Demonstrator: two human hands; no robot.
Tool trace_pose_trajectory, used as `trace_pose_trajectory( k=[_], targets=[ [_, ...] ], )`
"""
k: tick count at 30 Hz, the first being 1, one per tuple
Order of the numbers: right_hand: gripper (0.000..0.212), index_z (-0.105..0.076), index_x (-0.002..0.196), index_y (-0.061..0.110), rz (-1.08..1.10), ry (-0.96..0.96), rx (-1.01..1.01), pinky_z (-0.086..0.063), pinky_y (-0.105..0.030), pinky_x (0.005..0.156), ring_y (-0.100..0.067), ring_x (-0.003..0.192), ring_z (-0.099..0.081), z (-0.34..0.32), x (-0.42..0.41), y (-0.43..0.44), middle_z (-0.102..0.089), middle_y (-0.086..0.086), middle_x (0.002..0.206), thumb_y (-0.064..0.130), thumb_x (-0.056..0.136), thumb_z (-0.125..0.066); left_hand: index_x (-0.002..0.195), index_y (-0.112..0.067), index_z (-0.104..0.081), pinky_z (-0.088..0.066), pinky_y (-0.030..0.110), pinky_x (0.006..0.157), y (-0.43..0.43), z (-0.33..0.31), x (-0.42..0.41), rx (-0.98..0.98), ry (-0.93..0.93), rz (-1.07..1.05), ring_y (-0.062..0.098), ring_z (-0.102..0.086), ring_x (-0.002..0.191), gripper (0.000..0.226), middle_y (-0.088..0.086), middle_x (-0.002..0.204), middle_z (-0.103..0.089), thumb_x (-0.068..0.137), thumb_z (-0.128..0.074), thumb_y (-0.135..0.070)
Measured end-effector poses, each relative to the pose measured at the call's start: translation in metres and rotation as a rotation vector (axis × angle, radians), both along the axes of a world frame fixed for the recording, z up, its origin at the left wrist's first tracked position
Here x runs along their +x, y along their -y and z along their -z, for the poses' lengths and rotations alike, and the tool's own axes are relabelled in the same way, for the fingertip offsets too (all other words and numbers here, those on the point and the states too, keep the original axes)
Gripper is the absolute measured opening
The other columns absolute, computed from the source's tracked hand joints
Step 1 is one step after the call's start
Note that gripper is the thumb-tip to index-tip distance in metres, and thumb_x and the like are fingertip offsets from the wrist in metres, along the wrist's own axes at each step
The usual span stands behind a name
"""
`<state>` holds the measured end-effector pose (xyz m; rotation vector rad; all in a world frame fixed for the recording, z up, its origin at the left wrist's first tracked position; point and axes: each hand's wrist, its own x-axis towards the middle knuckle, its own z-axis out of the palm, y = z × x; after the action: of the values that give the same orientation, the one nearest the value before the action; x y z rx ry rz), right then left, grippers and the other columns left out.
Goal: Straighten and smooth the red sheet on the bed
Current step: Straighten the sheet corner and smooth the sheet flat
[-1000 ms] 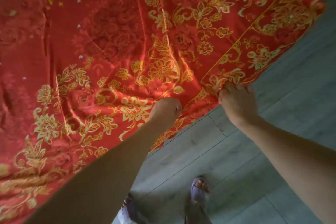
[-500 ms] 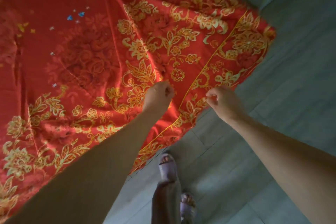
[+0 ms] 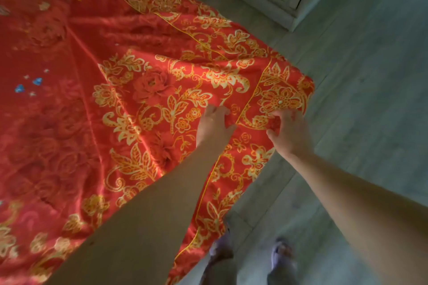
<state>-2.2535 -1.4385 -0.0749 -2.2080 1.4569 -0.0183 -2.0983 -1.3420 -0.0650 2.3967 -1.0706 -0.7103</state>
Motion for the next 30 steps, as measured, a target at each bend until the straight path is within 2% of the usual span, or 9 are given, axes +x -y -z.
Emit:
trace_pose_trajectory(
  k=[6,9,11,14,16,17,23,27,30],
  targets=[
    [0.065,-0.037,0.138,0.018,0.140,0.097,-0.071,-0.039,-0.046,0.104,-0.038,0.124,-0.044,0.011,-0.003,0.056,-0.036,-0.017,0.144,0.028,0.082,-0.068,0.129,-0.020,-0.047,-0.046,0.040,0.096,0.050,0.014,-0.010,0.124,0.219,0.011,0.028,-0.040,0.124,0.059,0.003,0.133,-0.041,0.079,-0.069,-0.042],
    [0.068,-0.031,0.141,0.016,0.201,0.131,-0.008,-0.039,-0.046,0.103,-0.038,0.123,-0.046,0.015,-0.002,0.094,-0.042,-0.019,0.139,0.029,0.084,-0.065,0.117,-0.018,-0.055,-0.048,0.041,0.091,0.069,0.017,-0.010,0.140,0.225,-0.077,0.027,-0.049,0.116,0.044,0.003,0.124,-0.051,0.080,-0.068,-0.039],
    [0.057,-0.039,0.135,0.017,0.206,0.124,0.030,-0.043,-0.045,0.097,-0.037,0.117,-0.051,0.020,-0.005,0.118,-0.051,-0.018,0.130,0.031,0.085,-0.062,0.108,-0.016,-0.060,-0.051,0.041,0.083,0.082,0.017,-0.012,0.162,0.209,-0.108,0.027,-0.056,0.107,0.032,0.003,0.114,-0.058,0.082,-0.067,-0.034],
    [0.025,-0.063,0.105,0.015,0.203,0.189,0.049,-0.045,-0.029,0.074,-0.024,0.084,-0.063,0.021,-0.014,0.148,-0.065,-0.007,0.095,0.027,0.083,-0.063,0.103,-0.013,-0.064,-0.053,0.042,0.082,0.098,0.014,-0.015,0.229,0.188,-0.093,0.030,-0.059,0.103,0.022,0.007,0.111,-0.062,0.085,-0.064,-0.026],
    [0.015,-0.067,0.091,0.009,0.176,0.212,0.107,-0.033,-0.018,0.056,-0.007,0.054,-0.051,0.017,-0.017,0.163,-0.062,-0.001,0.073,0.023,0.084,-0.066,0.102,-0.012,-0.066,-0.053,0.041,0.081,0.103,0.011,-0.016,0.282,0.170,-0.079,0.032,-0.061,0.102,0.020,0.009,0.111,-0.064,0.087,-0.061,-0.024],
    [0.014,-0.068,0.088,0.009,0.133,0.209,0.124,-0.031,-0.016,0.051,-0.003,0.049,-0.046,0.016,-0.019,0.170,-0.063,-0.002,0.071,0.023,0.084,-0.066,0.101,-0.012,-0.067,-0.052,0.041,0.079,0.105,0.009,-0.015,0.307,0.158,-0.087,0.032,-0.061,0.102,0.019,0.009,0.110,-0.065,0.087,-0.060,-0.023],
    [0.019,-0.067,0.087,0.011,0.037,0.136,0.143,-0.041,-0.030,0.066,-0.029,0.084,-0.063,0.005,-0.049,0.200,-0.070,-0.010,0.090,0.029,0.084,-0.065,0.092,-0.012,-0.067,-0.050,0.037,0.078,0.118,-0.016,-0.032,0.308,0.090,-0.211,0.028,-0.062,0.099,0.013,0.009,0.108,-0.063,0.086,-0.064,-0.023],
    [0.018,-0.067,0.093,0.010,0.013,0.026,0.180,-0.041,-0.031,0.069,-0.032,0.090,-0.064,0.005,-0.071,0.217,-0.070,-0.014,0.094,0.026,0.085,-0.065,0.090,-0.011,-0.068,-0.050,0.038,0.087,0.137,-0.022,-0.071,0.252,0.120,-0.142,0.027,-0.058,0.105,0.009,0.009,0.115,-0.056,0.086,-0.066,-0.019],
    [0.013,-0.069,0.092,0.010,-0.072,-0.094,0.293,-0.049,-0.034,0.076,-0.031,0.093,-0.065,0.015,-0.078,0.226,-0.072,-0.014,0.098,0.020,0.086,-0.062,0.085,-0.014,-0.069,-0.050,0.041,0.089,0.139,-0.015,-0.080,0.231,0.109,-0.170,0.027,-0.054,0.109,0.004,0.006,0.114,-0.056,0.084,-0.066,-0.017]
  ],
)
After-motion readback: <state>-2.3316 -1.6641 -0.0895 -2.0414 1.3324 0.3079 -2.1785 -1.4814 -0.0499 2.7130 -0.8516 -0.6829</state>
